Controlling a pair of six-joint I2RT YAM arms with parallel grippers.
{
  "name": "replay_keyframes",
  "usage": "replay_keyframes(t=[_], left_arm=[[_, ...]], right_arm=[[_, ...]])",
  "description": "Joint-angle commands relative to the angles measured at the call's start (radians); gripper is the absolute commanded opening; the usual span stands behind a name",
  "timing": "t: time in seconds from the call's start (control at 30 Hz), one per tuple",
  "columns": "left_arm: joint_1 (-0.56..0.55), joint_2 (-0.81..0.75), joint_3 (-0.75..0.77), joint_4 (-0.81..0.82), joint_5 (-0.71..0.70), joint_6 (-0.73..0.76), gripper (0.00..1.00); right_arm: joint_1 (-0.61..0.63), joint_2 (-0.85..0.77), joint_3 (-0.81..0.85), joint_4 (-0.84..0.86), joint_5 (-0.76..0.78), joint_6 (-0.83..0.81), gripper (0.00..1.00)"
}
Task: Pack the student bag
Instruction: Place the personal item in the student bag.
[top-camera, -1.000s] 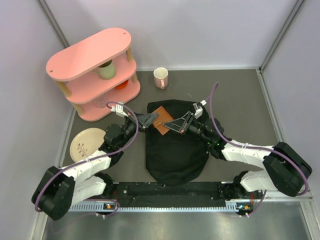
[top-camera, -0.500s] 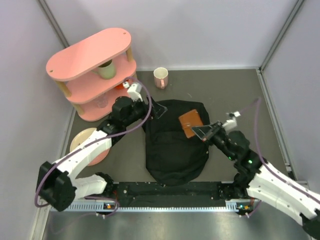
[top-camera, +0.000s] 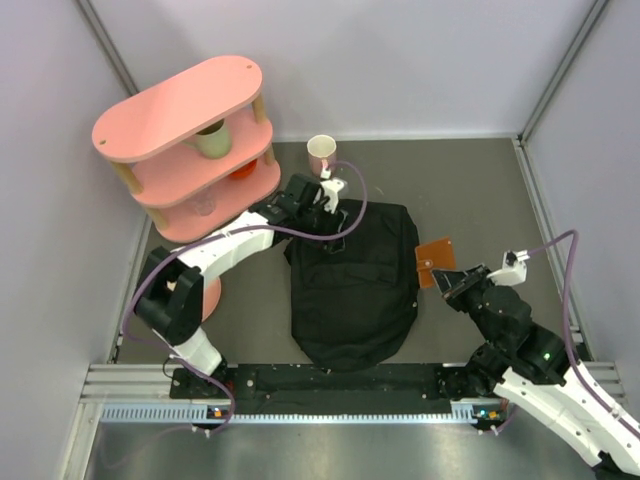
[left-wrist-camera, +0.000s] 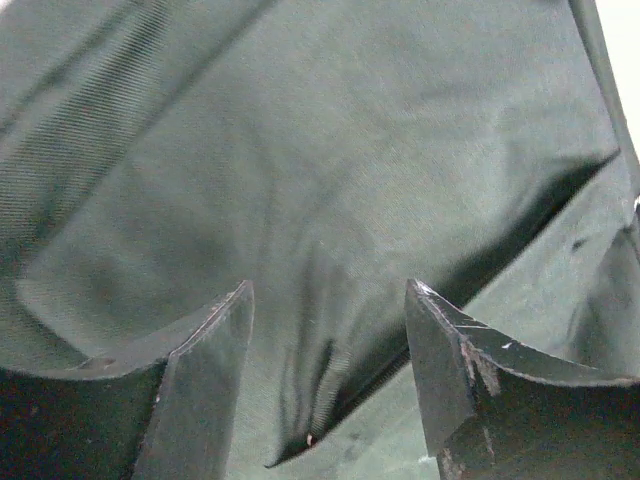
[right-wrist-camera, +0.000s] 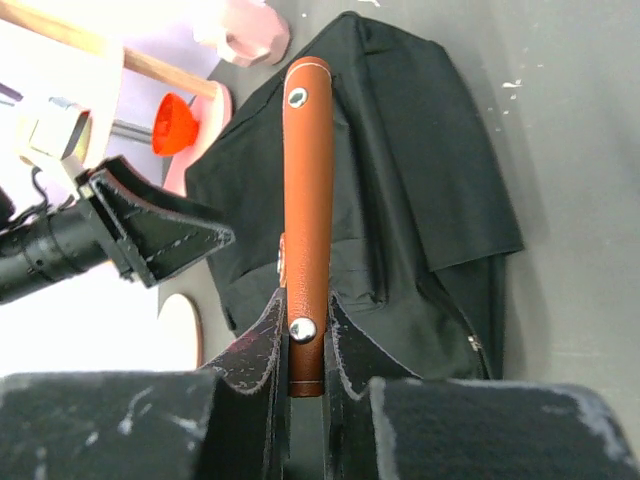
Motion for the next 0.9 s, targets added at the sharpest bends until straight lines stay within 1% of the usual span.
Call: replay_keyframes(t=[0.0, 0.1, 0.13, 0.23, 0.43, 0.53, 0.7, 0.73, 0.77, 0.8, 0.87], left_arm=[[-0.083, -0.002, 0.033, -0.074, -0.083, 0.075, 0.66], [-0.130, 0.012, 0.007, -0.076, -0.142, 0.055, 0.65], [-0.135, 0.024, 0.007, -0.088, -0.135, 0.041, 0.62], [-0.158, 0.030, -0.010, -0.088, -0.105, 0.037, 0.58], [-0.190, -0.009, -0.056, -0.096, -0.053, 0.078, 0.55], [-0.212, -0.026, -0.083, -0.105, -0.064, 0.092, 0.54], [-0.246, -0.058, -0.138, -0.096, -0.076, 0.092, 0.46], [-0.250, -0.063, -0.143, -0.091, -0.093, 0.090, 0.43], [-0.253, -0.071, -0.151, -0.074, -0.164, 0.062, 0.42], [-0.253, -0.097, -0.159, -0.056, -0.189, 0.049, 0.40], [-0.253, -0.131, -0.169, -0.012, -0.239, 0.034, 0.39]], right_arm=[[-0.001, -0.026, 0.056, -0.063, 0.063, -0.017, 0.00], [0.000, -0.025, 0.052, -0.068, 0.063, -0.005, 0.00], [-0.001, -0.028, 0.051, -0.069, 0.060, 0.009, 0.00], [-0.001, -0.028, 0.054, -0.069, 0.052, 0.010, 0.00], [-0.001, -0.046, 0.040, -0.077, 0.047, 0.015, 0.00], [0.000, -0.058, 0.028, -0.078, 0.040, 0.026, 0.00], [-0.001, -0.065, 0.014, -0.081, 0.030, 0.041, 0.00], [-0.001, -0.063, 0.011, -0.081, 0.029, 0.042, 0.00], [-0.001, -0.065, 0.010, -0.081, 0.026, 0.044, 0.00], [-0.001, -0.065, 0.010, -0.081, 0.024, 0.045, 0.00], [-0.001, -0.065, 0.006, -0.083, 0.023, 0.047, 0.00]])
